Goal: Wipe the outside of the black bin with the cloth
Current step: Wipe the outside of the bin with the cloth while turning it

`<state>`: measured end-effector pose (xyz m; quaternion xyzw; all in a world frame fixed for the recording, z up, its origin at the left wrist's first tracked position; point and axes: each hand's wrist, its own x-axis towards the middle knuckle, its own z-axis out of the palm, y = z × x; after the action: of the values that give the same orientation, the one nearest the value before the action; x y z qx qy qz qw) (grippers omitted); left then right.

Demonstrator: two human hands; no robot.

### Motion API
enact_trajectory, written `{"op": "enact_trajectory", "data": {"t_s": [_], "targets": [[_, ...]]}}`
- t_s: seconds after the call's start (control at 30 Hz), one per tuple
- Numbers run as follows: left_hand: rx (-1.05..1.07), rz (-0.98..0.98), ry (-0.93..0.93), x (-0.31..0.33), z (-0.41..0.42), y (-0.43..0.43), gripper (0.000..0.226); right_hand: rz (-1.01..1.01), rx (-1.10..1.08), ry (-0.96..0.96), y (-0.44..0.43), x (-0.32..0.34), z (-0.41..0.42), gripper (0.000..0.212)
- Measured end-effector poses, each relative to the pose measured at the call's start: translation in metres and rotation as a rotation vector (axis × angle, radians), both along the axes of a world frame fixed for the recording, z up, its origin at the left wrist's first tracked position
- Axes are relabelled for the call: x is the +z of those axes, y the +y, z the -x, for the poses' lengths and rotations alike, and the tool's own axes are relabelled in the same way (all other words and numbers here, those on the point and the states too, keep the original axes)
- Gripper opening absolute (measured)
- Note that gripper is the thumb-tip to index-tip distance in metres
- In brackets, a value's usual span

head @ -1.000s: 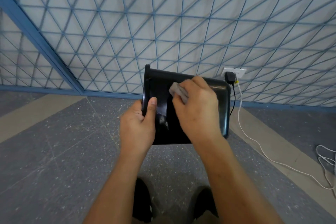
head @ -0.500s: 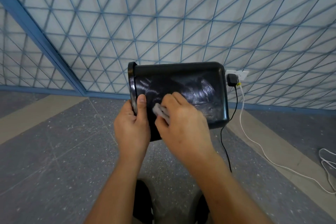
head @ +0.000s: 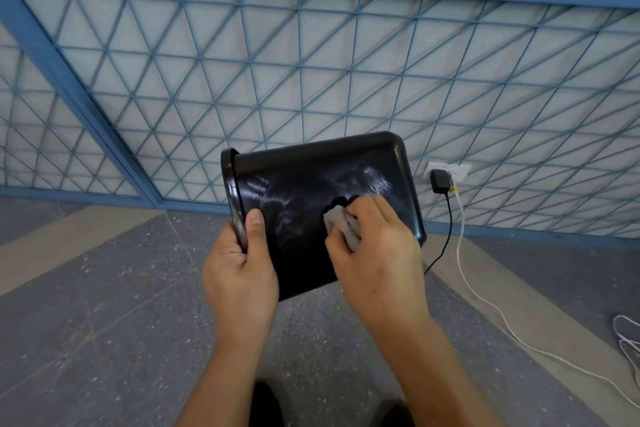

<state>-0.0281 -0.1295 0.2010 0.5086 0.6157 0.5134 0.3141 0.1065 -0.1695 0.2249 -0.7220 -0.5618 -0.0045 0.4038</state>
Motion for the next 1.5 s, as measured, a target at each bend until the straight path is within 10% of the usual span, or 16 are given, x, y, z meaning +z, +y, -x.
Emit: {"op": "enact_trajectory", "data": {"t_s": [1.5], "targets": [[-0.167,-0.448,-0.183,0.278,0.029,-0.184,0.036,-0.448,-0.086,-0.006,-0.193,0.243,0.042,0.011]]}}
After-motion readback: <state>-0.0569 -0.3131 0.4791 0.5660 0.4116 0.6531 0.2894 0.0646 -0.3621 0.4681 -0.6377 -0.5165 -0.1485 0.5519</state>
